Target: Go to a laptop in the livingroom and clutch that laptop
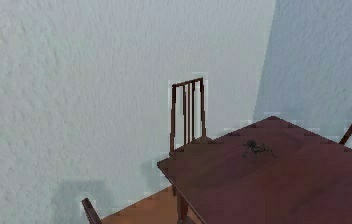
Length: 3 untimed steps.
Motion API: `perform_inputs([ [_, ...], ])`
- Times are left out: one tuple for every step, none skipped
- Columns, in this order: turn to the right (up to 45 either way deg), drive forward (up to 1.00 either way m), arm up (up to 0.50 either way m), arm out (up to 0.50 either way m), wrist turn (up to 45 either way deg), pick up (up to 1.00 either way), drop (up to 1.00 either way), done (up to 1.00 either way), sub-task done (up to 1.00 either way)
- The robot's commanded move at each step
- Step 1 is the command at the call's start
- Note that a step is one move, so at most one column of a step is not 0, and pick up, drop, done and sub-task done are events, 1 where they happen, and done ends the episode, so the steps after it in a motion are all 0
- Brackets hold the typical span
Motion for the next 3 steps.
perform_inputs([
  [0.0,0.00,0.00,0.00,33.0,0.00,0.00,0.00,0.00],
  [0.0,0.00,-0.30,0.00,0.0,0.00,0.00,0.00,0.00],
  [0.0,0.00,0.00,0.00,0.0,1.00,0.00,0.00,0.00],
])
